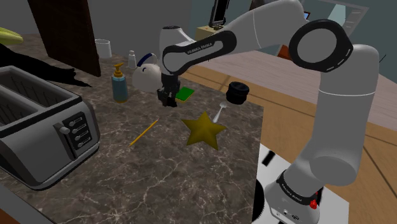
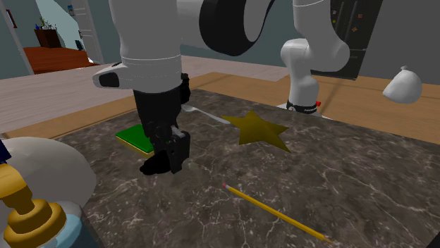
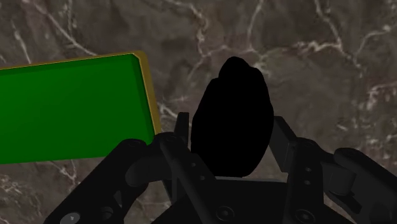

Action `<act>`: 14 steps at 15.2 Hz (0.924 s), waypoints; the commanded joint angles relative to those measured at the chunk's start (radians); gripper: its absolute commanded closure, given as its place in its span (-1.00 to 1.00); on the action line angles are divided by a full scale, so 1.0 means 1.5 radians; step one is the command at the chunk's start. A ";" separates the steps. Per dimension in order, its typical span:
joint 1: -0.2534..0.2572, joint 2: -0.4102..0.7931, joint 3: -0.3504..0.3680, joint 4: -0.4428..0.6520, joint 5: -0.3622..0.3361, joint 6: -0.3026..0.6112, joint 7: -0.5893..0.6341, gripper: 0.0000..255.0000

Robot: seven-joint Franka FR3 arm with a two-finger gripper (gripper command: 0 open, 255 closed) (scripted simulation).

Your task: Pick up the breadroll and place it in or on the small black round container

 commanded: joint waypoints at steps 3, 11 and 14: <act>0.000 -0.014 0.002 0.013 0.004 -0.027 -0.003 1.00; -0.001 -0.040 0.004 0.049 0.010 -0.088 -0.010 1.00; -0.001 -0.047 0.005 0.066 0.012 -0.112 -0.012 1.00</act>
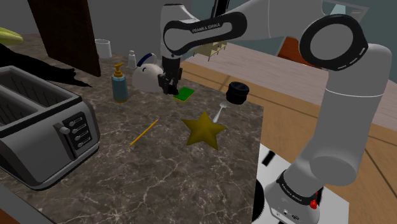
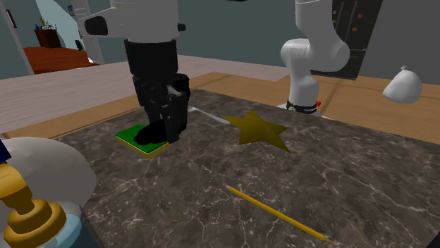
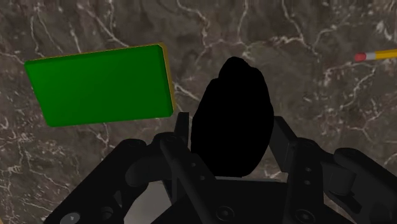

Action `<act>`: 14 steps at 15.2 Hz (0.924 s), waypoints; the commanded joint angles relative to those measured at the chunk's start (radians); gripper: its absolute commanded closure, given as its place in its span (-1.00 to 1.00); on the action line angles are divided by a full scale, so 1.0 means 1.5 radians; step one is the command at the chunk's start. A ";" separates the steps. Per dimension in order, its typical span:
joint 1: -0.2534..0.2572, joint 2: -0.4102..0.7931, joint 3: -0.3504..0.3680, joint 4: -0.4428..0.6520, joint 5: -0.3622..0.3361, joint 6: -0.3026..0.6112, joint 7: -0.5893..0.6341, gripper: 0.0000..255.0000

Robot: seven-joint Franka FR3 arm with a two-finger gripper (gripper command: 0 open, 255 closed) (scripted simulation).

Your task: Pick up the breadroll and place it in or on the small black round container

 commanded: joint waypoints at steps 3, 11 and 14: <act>0.000 -0.005 0.001 0.030 0.002 -0.035 -0.003 1.00; 0.001 -0.016 0.002 0.087 0.006 -0.102 -0.008 1.00; 0.002 -0.017 0.003 0.111 0.006 -0.128 -0.010 1.00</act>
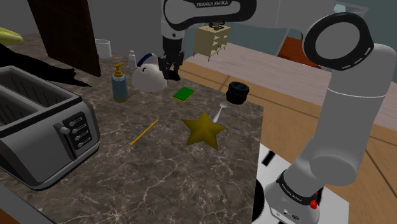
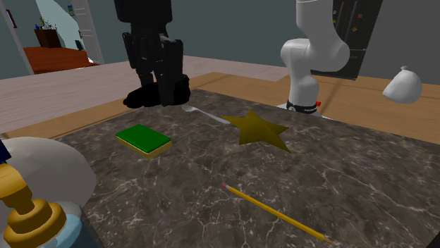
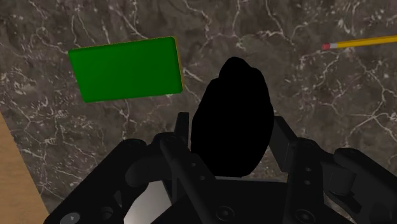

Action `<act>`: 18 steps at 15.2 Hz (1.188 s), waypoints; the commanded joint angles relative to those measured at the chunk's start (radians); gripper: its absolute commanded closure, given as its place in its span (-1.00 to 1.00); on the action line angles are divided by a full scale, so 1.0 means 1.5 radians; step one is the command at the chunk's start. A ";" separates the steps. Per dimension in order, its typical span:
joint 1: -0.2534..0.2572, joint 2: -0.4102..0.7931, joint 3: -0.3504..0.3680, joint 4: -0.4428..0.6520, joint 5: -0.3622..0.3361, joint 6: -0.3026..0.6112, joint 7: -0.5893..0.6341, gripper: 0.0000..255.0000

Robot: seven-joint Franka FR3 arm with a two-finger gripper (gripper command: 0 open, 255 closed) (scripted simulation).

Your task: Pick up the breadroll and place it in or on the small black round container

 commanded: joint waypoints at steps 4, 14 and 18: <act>-0.009 -0.019 -0.003 0.002 0.004 -0.021 -0.015 1.00; -0.096 -0.169 -0.055 -0.193 0.028 0.035 -0.151 1.00; -0.127 -0.211 -0.083 -0.244 0.032 0.047 -0.210 1.00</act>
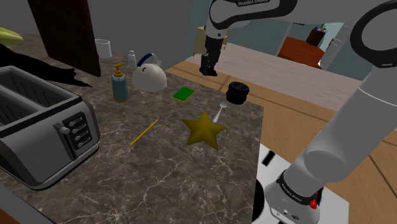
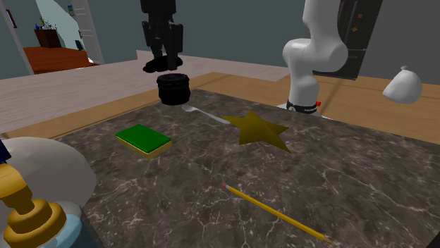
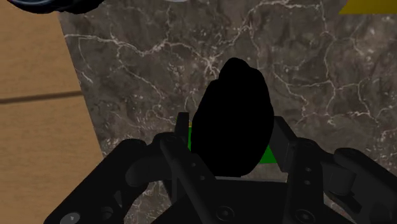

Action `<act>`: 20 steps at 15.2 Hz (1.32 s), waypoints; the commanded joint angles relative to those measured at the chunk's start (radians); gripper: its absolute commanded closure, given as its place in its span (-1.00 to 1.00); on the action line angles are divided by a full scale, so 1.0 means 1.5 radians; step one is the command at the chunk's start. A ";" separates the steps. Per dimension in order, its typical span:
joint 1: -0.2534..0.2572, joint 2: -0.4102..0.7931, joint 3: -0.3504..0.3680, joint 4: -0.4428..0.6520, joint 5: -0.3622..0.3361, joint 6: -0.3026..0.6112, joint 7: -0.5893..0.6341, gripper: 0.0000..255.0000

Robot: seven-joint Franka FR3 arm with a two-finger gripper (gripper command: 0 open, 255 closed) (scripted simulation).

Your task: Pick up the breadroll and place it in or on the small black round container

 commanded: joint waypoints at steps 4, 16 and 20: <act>-0.037 -0.040 -0.038 -0.043 0.000 0.007 -0.075 1.00; -0.125 -0.077 -0.141 -0.081 -0.009 0.019 -0.263 1.00; -0.132 -0.072 -0.151 -0.102 -0.009 0.046 -0.278 1.00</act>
